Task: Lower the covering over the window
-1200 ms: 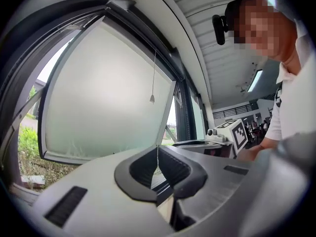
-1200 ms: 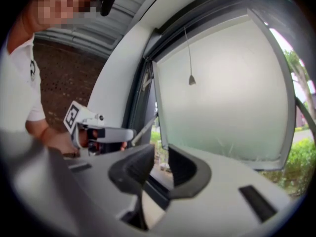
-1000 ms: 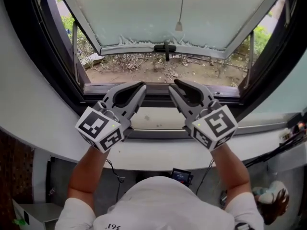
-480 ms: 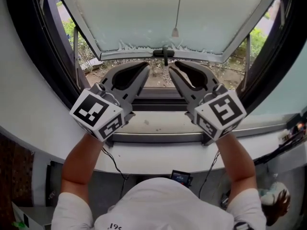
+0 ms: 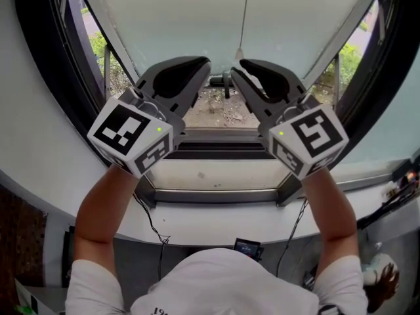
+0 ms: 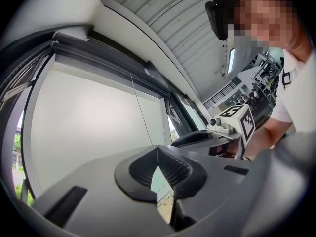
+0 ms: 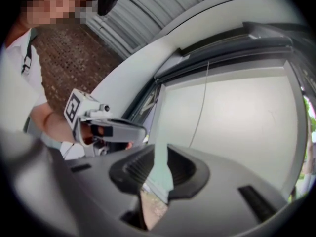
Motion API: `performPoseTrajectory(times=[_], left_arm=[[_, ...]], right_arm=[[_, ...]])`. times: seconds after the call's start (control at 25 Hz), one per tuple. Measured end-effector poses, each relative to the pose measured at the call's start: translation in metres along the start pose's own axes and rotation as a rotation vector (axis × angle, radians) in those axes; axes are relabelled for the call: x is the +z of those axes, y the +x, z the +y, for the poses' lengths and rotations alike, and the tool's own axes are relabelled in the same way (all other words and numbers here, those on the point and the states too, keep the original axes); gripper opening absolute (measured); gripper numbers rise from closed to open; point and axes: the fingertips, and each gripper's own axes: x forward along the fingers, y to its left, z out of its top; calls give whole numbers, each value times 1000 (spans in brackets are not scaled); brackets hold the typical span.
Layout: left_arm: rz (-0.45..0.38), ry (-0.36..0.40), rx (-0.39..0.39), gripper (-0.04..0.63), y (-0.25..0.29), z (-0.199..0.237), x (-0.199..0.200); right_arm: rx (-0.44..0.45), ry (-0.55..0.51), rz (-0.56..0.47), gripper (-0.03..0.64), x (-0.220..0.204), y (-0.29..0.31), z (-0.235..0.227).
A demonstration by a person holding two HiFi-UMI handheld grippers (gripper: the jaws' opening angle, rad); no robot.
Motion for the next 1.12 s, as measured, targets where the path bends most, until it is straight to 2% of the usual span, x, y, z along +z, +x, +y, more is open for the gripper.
performPoseTrajectory(times=[0.44,0.8,1.12], left_arm=[[-9,145,45,17,17,28,44],[-7,295,96,17,30,50,81],[-11,343,116,17,33,64,97]], right_arm=[[-50,-92,-40,81,44,10,-33],[-95,-191,-46,81,79,19,-57],[-132,-237,-40,81,92,23,-75]])
